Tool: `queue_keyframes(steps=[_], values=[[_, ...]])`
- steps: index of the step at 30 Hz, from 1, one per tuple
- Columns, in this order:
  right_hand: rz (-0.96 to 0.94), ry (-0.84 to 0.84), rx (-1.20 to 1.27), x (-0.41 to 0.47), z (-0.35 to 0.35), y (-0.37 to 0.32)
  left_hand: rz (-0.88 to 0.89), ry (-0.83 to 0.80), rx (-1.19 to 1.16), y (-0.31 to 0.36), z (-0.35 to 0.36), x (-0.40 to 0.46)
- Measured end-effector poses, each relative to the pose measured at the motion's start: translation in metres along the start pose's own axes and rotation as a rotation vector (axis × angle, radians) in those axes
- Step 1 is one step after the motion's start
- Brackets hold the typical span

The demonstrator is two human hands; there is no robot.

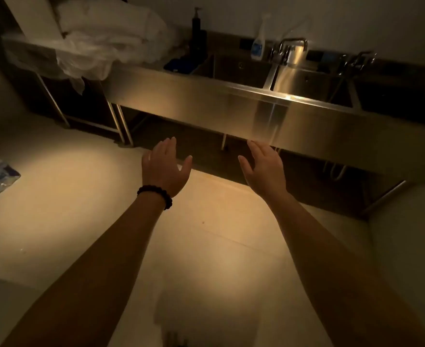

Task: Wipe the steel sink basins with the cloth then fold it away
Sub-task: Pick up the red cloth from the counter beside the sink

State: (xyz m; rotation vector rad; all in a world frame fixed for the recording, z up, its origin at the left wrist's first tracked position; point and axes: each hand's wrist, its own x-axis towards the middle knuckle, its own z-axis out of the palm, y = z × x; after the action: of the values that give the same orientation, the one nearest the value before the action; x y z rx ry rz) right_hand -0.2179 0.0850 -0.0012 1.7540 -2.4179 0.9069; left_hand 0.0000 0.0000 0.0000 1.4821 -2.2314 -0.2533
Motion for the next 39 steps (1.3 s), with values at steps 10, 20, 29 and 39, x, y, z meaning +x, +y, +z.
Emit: queue_keyframes(steps=[10, 20, 29, 39], values=[[0.044, -0.092, -0.015, 0.002, 0.027, 0.029, -0.057, 0.008, 0.028, -0.002, 0.038, 0.002], [0.095, -0.147, -0.001, 0.066, 0.069, 0.05, -0.085, -0.036, 0.049, -0.013, 0.079, 0.066], [0.106, -0.161, 0.003, 0.197, 0.14, 0.055, -0.093, -0.065, 0.05, -0.05, 0.119, 0.202], [0.118, -0.125, -0.009, 0.347, 0.202, 0.043, -0.096, -0.105, 0.057, -0.099, 0.129, 0.361]])
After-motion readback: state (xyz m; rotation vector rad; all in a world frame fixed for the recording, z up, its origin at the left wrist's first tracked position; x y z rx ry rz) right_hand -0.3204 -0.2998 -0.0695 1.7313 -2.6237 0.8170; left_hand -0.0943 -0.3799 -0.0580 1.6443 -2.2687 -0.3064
